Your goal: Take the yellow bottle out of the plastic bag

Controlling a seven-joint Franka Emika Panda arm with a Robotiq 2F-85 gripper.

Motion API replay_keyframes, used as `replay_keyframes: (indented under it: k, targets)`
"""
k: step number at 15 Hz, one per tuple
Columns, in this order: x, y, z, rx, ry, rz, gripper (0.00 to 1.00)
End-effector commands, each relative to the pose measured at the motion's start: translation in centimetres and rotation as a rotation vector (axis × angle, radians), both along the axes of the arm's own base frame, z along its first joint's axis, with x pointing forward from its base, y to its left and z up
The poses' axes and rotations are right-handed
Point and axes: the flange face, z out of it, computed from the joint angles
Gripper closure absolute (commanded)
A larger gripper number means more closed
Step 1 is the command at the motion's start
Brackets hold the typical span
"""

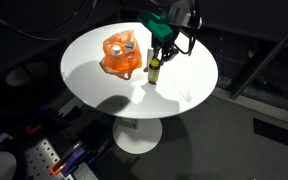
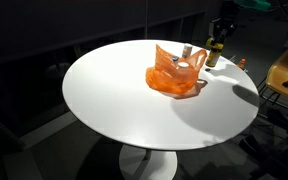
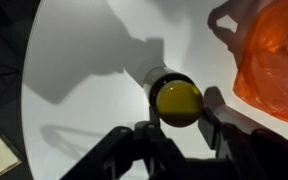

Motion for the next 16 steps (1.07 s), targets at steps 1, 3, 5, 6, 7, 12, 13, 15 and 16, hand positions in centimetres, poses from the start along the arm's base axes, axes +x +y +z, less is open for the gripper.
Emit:
replay_keyframes:
  k: [1, 3, 5, 6, 7, 12, 13, 15, 16]
  targets:
    - [0.9, -0.4, -0.9, -0.016, 0.014, -0.032, 0.81]
    - [1.0, -0.5, -1.4, -0.017, 0.022, -0.036, 0.81]
    - [1.0, -0.4, -1.5, -0.012, 0.027, -0.037, 0.31]
    - [1.0, -0.2, -1.3, -0.01, 0.027, -0.036, 0.3]
    - [0.7, 0.2, -0.6, -0.007, 0.033, -0.036, 0.24]
    - [-0.8, 3.1, 2.6, -0.004, 0.054, 0.031, 0.0]
    - [-1.3, 4.0, 3.5, -0.007, 0.065, 0.061, 0.0]
    - [-1.9, 5.4, 5.1, -0.017, 0.079, 0.118, 0.0]
    - [-2.3, 6.2, 5.9, -0.031, 0.088, 0.153, 0.0]
